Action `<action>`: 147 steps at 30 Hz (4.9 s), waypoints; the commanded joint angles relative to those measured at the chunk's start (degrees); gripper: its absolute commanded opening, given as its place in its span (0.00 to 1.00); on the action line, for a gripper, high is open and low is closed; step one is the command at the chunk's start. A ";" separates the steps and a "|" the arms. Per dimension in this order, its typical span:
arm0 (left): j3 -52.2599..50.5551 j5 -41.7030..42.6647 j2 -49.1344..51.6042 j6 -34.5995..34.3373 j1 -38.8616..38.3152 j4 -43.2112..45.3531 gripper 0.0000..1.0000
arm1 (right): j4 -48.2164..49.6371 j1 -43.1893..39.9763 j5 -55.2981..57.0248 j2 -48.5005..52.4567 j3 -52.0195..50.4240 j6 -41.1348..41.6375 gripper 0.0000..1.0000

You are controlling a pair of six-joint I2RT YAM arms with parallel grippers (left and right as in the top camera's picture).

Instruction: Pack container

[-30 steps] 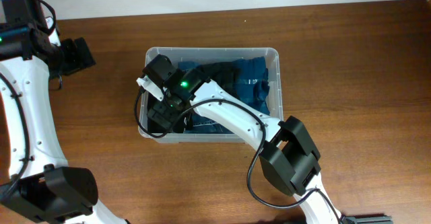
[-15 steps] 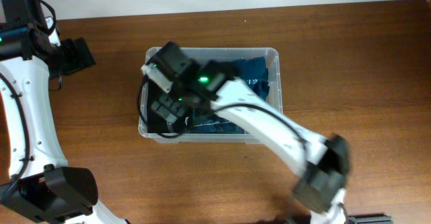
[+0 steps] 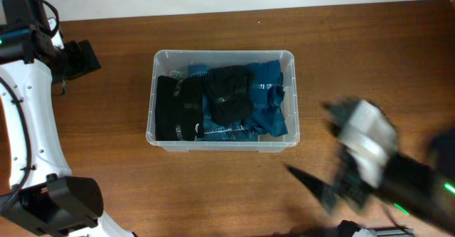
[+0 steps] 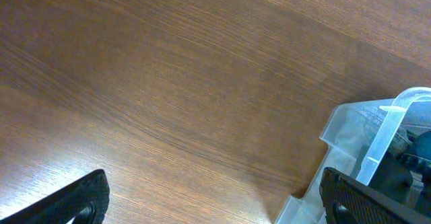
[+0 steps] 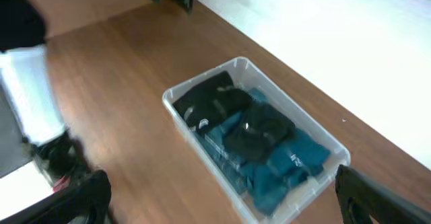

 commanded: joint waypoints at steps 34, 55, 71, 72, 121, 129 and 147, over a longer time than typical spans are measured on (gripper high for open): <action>0.37 0.39 -0.46 -0.28 0.09 0.07 0.99 | -11.54 -3.78 -1.44 -32.85 -13.42 0.48 0.99; 0.37 0.39 -0.46 -0.28 0.09 0.07 1.00 | 49.96 -10.80 -4.57 -59.89 -78.71 0.44 0.98; 0.37 0.39 -0.46 -0.28 0.09 0.07 0.99 | 89.55 -18.45 -6.84 -59.91 -111.19 0.48 0.98; 0.37 0.39 -0.46 -0.28 0.09 0.07 0.99 | 90.14 -19.06 -6.84 -59.91 -112.02 0.48 0.98; 0.37 0.39 -0.46 -0.28 0.09 0.07 0.99 | 79.17 -53.51 -12.33 -59.84 -114.66 0.46 0.98; 0.37 0.39 -0.46 -0.28 0.09 0.07 0.99 | 79.17 -53.51 -12.33 -59.84 -114.66 0.48 0.98; -14.78 0.39 -8.52 -0.28 0.20 0.13 1.00 | 79.17 -53.51 -12.33 -59.84 -114.66 0.48 0.98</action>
